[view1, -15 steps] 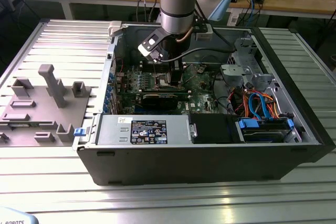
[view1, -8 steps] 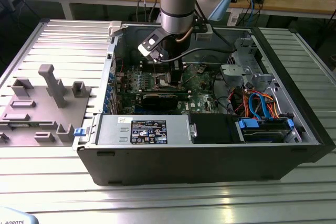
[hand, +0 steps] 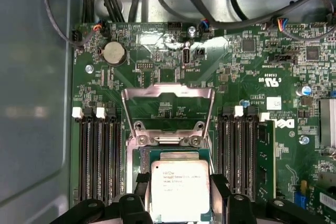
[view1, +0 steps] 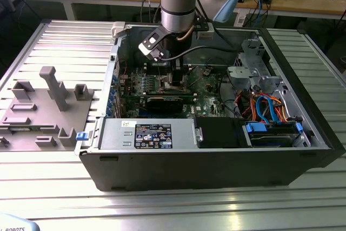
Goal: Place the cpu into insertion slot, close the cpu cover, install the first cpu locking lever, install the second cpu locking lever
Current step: 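Place the cpu into insertion slot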
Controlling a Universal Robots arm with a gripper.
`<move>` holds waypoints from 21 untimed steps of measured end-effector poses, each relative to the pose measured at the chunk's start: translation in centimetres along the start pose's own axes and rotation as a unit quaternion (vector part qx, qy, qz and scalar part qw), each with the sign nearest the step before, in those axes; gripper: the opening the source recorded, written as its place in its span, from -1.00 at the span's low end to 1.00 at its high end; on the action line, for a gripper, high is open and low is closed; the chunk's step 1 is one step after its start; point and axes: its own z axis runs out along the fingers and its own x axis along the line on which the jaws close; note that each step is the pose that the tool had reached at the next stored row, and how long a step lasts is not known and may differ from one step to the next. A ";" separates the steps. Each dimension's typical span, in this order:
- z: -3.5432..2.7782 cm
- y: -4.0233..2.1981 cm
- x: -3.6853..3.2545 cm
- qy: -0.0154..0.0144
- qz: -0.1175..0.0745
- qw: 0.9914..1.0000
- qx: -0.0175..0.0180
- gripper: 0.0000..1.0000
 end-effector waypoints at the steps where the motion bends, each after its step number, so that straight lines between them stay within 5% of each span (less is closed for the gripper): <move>1: 0.11 -0.02 0.08 -0.001 0.000 1.000 0.000 0.08; 12: 1.83 -0.54 0.47 -0.001 0.000 1.000 0.000 0.08; 21: 2.44 -0.74 0.89 -0.002 0.016 1.000 0.000 0.08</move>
